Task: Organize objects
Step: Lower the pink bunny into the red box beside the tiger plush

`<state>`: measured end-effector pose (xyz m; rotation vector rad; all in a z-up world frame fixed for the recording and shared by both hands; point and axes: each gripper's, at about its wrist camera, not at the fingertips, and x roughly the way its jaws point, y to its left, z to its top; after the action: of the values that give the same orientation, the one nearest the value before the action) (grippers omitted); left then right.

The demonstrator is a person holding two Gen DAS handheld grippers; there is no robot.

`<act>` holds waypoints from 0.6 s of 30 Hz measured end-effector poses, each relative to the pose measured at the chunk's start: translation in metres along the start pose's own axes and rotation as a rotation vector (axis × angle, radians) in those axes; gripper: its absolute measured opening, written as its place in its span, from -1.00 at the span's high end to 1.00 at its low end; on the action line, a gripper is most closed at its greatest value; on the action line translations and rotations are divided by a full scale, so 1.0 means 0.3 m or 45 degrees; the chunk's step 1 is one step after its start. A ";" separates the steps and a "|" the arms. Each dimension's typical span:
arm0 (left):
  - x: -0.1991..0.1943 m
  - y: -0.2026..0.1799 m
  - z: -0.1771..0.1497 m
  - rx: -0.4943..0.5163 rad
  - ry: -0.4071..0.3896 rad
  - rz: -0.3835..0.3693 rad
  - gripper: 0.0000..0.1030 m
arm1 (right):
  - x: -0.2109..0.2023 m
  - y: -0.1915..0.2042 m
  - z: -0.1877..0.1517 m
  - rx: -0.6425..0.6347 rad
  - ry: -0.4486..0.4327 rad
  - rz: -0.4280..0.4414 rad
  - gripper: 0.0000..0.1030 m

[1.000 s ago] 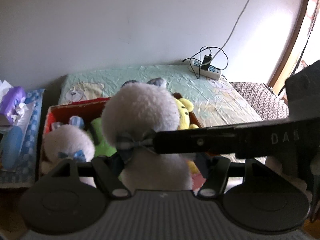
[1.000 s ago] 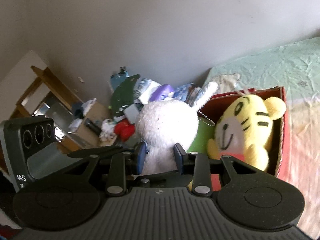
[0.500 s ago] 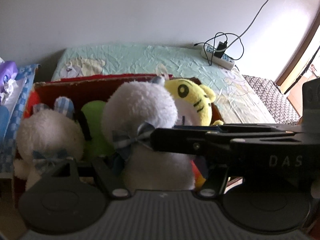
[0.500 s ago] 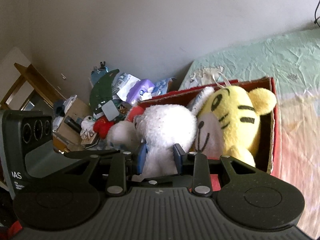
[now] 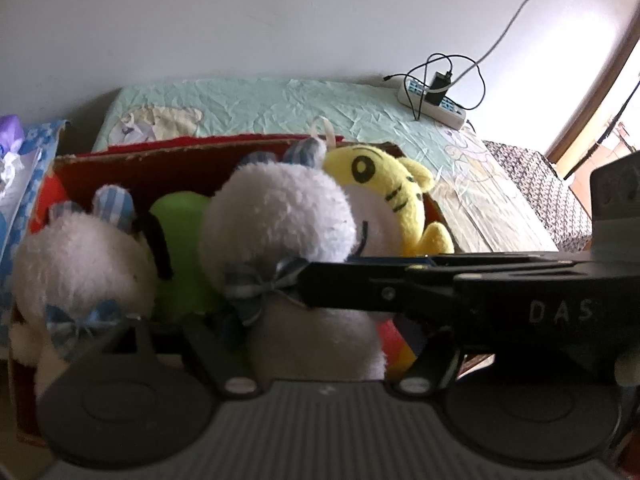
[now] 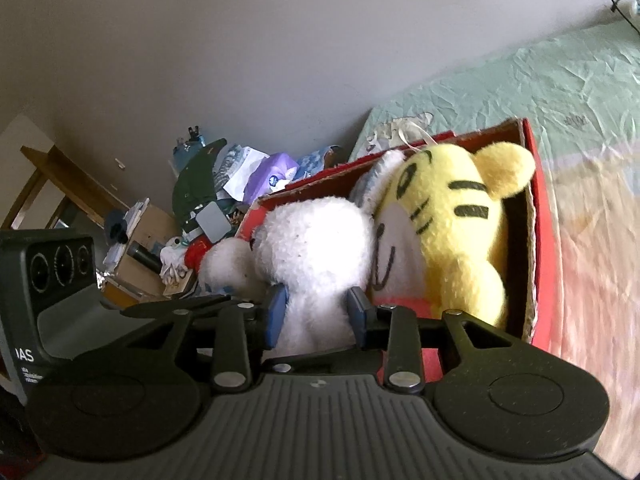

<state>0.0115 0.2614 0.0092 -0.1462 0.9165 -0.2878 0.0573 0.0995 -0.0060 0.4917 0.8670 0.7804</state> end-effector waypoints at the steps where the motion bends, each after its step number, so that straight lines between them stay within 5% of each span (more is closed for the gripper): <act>1: 0.003 0.000 0.000 0.003 0.003 -0.001 -0.53 | 0.000 0.001 0.000 0.000 0.000 -0.002 0.30; 18: 0.021 -0.033 0.002 0.043 0.037 0.040 -0.78 | -0.011 0.002 -0.012 0.006 -0.017 -0.061 0.14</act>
<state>0.0138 0.2500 0.0074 -0.0964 0.9416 -0.2770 0.0527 0.0975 -0.0061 0.4784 0.8658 0.7307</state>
